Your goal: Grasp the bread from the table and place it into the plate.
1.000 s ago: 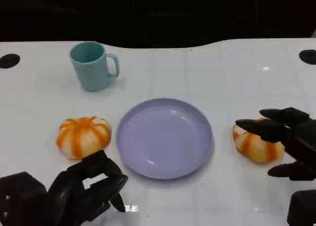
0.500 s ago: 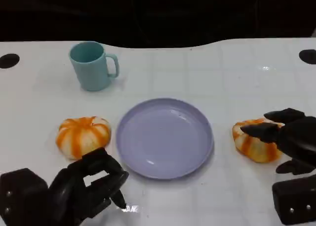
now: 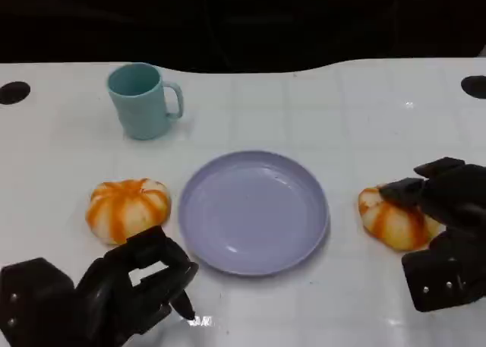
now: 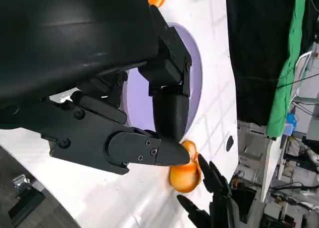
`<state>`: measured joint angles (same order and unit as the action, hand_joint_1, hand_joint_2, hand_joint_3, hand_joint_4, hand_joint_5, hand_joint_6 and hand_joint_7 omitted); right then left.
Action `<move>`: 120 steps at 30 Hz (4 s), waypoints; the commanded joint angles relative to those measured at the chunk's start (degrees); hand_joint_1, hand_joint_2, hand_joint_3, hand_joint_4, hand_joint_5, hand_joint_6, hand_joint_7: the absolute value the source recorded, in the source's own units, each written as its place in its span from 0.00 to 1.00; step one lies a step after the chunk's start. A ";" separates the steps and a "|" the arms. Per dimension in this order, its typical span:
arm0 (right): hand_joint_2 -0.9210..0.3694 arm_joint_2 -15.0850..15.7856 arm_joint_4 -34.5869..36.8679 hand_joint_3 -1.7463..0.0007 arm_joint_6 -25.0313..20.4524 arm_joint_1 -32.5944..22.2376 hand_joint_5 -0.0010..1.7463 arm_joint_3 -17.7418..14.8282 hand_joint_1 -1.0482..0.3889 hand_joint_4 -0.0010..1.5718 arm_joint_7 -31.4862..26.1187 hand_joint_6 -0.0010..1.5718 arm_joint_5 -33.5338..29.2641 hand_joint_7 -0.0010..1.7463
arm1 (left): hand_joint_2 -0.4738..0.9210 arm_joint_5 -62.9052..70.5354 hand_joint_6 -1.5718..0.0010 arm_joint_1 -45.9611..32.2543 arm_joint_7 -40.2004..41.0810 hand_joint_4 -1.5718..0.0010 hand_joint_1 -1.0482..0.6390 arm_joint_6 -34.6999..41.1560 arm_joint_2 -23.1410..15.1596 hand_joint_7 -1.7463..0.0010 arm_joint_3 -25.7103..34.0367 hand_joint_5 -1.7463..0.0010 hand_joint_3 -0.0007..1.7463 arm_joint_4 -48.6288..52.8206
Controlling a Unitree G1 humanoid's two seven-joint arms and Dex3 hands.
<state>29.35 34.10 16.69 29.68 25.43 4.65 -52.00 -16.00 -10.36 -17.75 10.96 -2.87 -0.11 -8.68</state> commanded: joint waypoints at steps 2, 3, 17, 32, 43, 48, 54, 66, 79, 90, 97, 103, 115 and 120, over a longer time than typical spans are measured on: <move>0.08 -1.18 3.34 1.00 -1.04 3.07 0.08 1.67 0.48 0.15 -0.04 0.22 0.67 0.01 | 1.00 0.25 0.58 -0.74 0.50 0.54 0.30 -0.25 -0.39 0.13 0.22 0.00 0.15 -0.58; 0.08 -1.51 3.82 1.00 -1.03 3.42 0.08 1.81 0.48 0.15 0.04 0.22 0.98 0.01 | 1.00 0.29 0.58 -0.73 0.36 0.54 0.30 -0.53 -0.44 0.13 0.22 0.00 0.15 -0.44; 0.08 -4.32 7.66 1.00 -2.22 7.13 0.07 3.46 0.54 0.32 1.87 0.35 3.54 0.03 | 1.00 0.58 0.57 -1.81 1.60 0.54 0.29 1.12 -0.44 0.13 -0.19 0.00 0.15 -2.92; 0.00 -5.77 17.80 0.95 3.90 10.59 0.98 1.59 0.70 0.52 -10.96 0.69 8.02 0.42 | 1.00 0.34 0.58 -2.36 1.15 0.54 0.29 0.55 -0.67 0.13 -0.32 0.00 0.14 -3.40; 0.04 -8.86 25.46 0.88 7.86 11.87 1.00 -0.55 0.70 0.54 -21.32 0.54 12.09 0.67 | 1.00 0.22 0.58 -2.70 0.97 0.54 0.29 0.62 -0.91 0.14 -0.29 0.00 0.15 -3.75; 0.23 -9.76 26.79 0.59 9.94 11.76 1.00 -1.16 0.72 0.57 -24.81 0.51 13.24 0.84 | 1.00 0.27 0.57 -2.77 0.77 0.54 0.29 0.12 -0.95 0.14 -0.30 0.00 0.16 -3.56; 0.37 -10.04 26.39 0.44 12.84 11.54 1.00 -2.19 0.76 0.59 -26.77 0.54 15.30 0.85 | 1.00 -0.03 0.57 -2.62 0.80 0.53 0.29 0.25 -0.68 0.14 -0.29 0.00 0.16 -3.33; 0.49 -11.45 17.34 0.24 17.31 11.41 1.00 -4.96 0.77 0.59 -20.72 0.48 20.28 1.00 | 1.00 0.38 0.57 -2.33 1.17 0.54 0.30 0.13 -0.56 0.14 -0.60 0.00 0.16 -3.03; 0.51 -16.44 14.28 0.20 18.15 12.99 1.00 -3.68 0.72 0.60 -13.96 0.48 19.91 1.00 | 1.00 0.33 0.58 -2.24 1.10 0.53 0.29 -0.30 -0.35 0.13 -0.80 0.00 0.15 -2.64; 0.52 -19.90 21.81 0.21 18.84 16.30 1.00 0.22 0.69 0.61 -12.58 0.49 17.33 0.99 | 1.00 0.43 0.58 -2.67 1.18 0.54 0.30 -0.92 -0.30 0.13 -1.18 0.00 0.16 -3.08; 0.46 -20.87 24.33 0.25 19.25 16.86 1.00 0.50 0.70 0.57 -9.54 0.54 18.53 0.75 | 1.00 0.17 0.58 -2.76 1.18 0.54 0.29 -0.60 -0.26 0.13 -1.18 0.00 0.16 -3.27; 0.32 -21.13 24.32 0.54 18.98 16.50 0.77 -0.67 0.60 0.44 -4.66 0.52 21.32 0.33 | 1.00 0.31 0.58 -2.82 1.29 0.54 0.29 -0.67 -0.23 0.13 -1.30 0.00 0.15 -3.38; 0.00 -17.49 15.81 0.84 13.05 15.83 0.09 1.19 0.28 0.18 5.30 0.23 18.74 0.00 | 1.00 0.23 0.58 -2.76 1.09 0.54 0.29 -1.03 -0.27 0.14 -1.24 0.00 0.15 -3.20; 0.00 -16.22 12.51 0.83 12.22 14.64 0.08 0.83 0.26 0.16 7.37 0.20 19.60 0.00 | 1.00 0.48 0.57 -2.83 1.24 0.54 0.29 -1.30 -0.22 0.14 -1.27 0.00 0.16 -3.08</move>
<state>11.56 48.38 29.46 45.10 26.59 10.73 -33.08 -15.81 -12.82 -16.73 10.61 -2.66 -1.82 -11.68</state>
